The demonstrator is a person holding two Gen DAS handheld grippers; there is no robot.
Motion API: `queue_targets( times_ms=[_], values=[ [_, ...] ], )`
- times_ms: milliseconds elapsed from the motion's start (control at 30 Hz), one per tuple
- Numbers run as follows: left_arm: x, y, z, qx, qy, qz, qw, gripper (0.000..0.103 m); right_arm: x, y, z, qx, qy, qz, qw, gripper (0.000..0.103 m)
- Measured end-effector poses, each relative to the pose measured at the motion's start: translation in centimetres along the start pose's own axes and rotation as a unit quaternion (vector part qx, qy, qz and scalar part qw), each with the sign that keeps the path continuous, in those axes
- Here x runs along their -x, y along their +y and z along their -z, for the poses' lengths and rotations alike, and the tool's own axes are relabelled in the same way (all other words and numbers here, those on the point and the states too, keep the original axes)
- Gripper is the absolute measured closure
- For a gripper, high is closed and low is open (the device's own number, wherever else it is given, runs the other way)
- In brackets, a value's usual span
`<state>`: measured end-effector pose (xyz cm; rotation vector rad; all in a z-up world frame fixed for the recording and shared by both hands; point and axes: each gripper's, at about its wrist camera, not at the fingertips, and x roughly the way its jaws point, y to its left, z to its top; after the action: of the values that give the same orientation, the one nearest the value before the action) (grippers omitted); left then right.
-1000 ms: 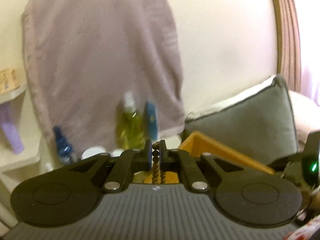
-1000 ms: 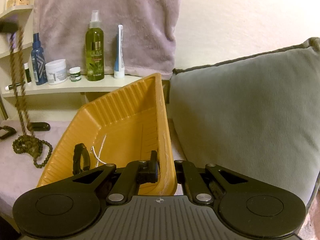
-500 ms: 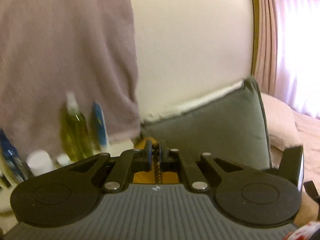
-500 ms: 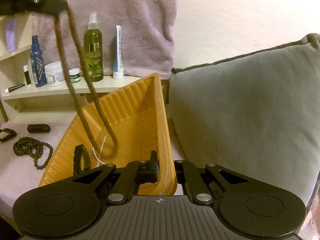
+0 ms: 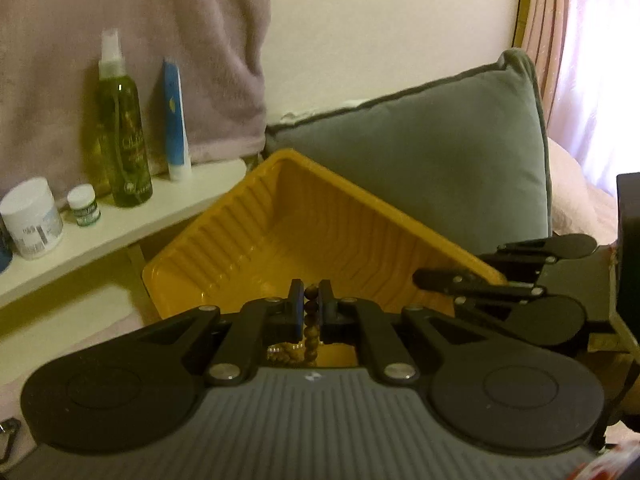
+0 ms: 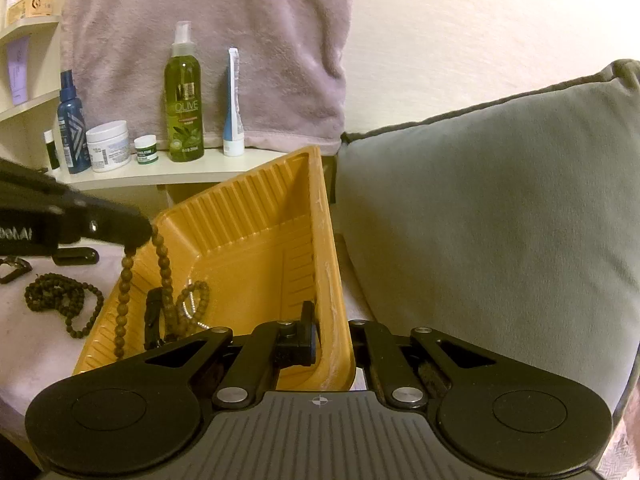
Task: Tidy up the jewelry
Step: 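Lift the necklace high, lower it into the tray, open the left tool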
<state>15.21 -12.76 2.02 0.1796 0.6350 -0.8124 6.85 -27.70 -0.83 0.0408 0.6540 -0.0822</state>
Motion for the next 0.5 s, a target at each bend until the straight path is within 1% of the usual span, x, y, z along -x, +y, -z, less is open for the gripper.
queue_targets(
  times_ms=[33,100,233,367,500],
  values=[
    [0.1,0.2,0.1,0.003,-0.003,-0.002,1.0,0.096,0.0,0.0,0.0,0.0,0.0,0.0,1.0,0.098],
    [0.6,0.6,0.2,0.007,-0.008,-0.008,0.9999,0.086,0.0,0.0,0.0,0.0,0.0,0.0,1.0,0.098],
    [2.0,2.1,0.6,0.022,-0.019,-0.036,0.9989,0.085,0.0,0.0,0.0,-0.001,0.0,0.0,1.0,0.098],
    [4.0,4.3,1.8,0.045,-0.032,-0.077,0.9955,0.08,0.0,0.0,0.0,0.0,0.0,0.0,1.0,0.098],
    [6.1,6.6,4.0,0.071,-0.039,-0.133,0.9878,0.079,0.0,0.0,0.0,0.0,0.0,0.0,1.0,0.098]
  ],
)
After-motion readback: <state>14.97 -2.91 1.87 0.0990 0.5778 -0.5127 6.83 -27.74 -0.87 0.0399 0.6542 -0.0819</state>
